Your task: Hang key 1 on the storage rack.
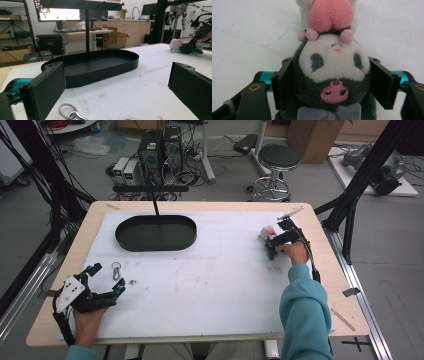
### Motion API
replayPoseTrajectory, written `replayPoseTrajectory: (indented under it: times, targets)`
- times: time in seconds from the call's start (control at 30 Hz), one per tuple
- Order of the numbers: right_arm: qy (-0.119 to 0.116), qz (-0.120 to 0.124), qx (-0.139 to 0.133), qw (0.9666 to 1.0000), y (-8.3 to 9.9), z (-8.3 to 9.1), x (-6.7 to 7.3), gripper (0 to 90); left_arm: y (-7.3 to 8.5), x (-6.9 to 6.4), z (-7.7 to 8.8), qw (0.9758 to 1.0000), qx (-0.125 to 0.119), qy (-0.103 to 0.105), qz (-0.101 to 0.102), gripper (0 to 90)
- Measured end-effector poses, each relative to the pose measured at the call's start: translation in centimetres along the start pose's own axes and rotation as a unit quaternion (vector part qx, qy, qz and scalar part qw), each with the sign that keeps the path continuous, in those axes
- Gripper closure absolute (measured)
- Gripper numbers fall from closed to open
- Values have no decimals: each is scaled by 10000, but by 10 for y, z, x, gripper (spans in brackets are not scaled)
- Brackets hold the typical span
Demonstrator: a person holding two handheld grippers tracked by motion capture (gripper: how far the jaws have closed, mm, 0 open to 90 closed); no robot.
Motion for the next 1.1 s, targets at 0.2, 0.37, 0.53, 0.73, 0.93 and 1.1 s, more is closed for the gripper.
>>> replayPoseTrajectory:
  times: [0.2,0.37,0.53,0.73,0.93,1.1]
  targets:
    - [18,-84,-26,10000,0,2,1,413,0,0,0,10000,-2,-11,16,17]
    - [7,-90,-22,10000,0,3,2,443,0,0,0,10000,3,-3,20,17]
    - [-42,-21,-74,10000,-1,5,2,454,0,1,0,10000,2,-7,29,17]
    - [-159,150,-282,9994,-6,13,9,452,0,1,0,10000,3,-7,49,17]
    - [-255,301,-465,9981,-9,22,18,451,0,2,-1,10000,30,-19,74,17]
    - [-428,637,-786,9940,-16,33,35,449,-1,5,-3,9999,55,-49,80,17]
Point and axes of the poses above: each handheld gripper's, and its own axes: z roughly backward along the jaws, y roughly out of its underside, x roughly to its left, the point moved 9 cm from there along -z, roughly forward along the jaws, and after that the axes turned 12 degrees about -y, right-handed, at the moved point
